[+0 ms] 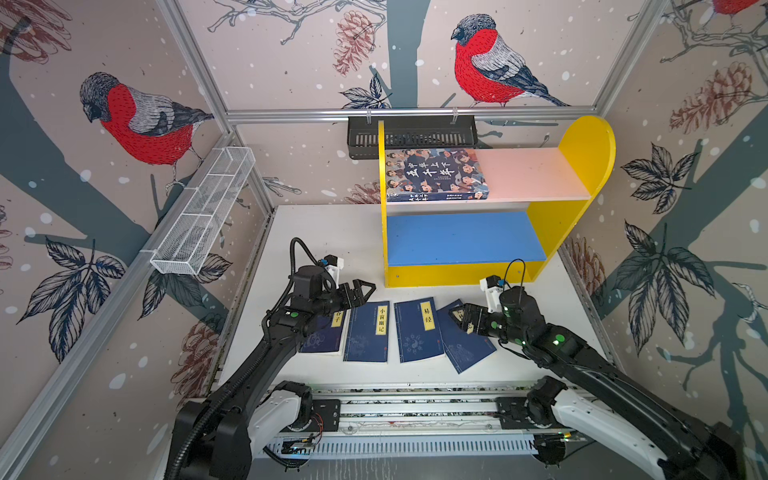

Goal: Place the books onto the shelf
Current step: 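Lower both grippers toward the dark-blue books on the table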

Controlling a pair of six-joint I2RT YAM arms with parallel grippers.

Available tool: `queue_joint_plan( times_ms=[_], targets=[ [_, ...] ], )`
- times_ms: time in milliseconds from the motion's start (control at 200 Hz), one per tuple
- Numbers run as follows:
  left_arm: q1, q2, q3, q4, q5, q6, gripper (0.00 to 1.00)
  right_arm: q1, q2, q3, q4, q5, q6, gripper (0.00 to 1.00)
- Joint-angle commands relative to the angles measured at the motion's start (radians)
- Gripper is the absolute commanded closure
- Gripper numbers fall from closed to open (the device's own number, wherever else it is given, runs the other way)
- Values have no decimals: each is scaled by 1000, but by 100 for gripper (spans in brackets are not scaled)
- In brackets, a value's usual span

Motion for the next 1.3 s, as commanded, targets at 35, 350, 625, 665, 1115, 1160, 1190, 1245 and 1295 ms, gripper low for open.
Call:
queue_joint_plan(
  times_ms=[35,350,625,665,1115,1160,1190,1245,1295],
  targets=[
    [0,81,17,97,78,-10,5,34,83,-12,135,-10,29,2],
    [-132,162,7,213,158,-1,5,93,286,-28,240,-31,36,5],
    [-161,149,-149,381,242,-107,4,147,452,-23,301,-16,46,10],
    [-168,150,-161,404,259,-115,4,149,475,-21,304,-14,48,11],
    [-273,301,-102,350,218,-70,5,153,579,-7,332,-54,59,13],
    [-277,315,-96,334,204,-62,5,149,587,-9,336,-66,54,13],
    [-278,323,-93,332,200,-63,5,144,594,-9,336,-72,51,13],
    [-278,341,-89,320,185,-72,5,131,603,-7,323,-73,42,13],
    [-278,353,-85,320,177,-77,5,115,609,-6,308,-76,34,14]
  ],
)
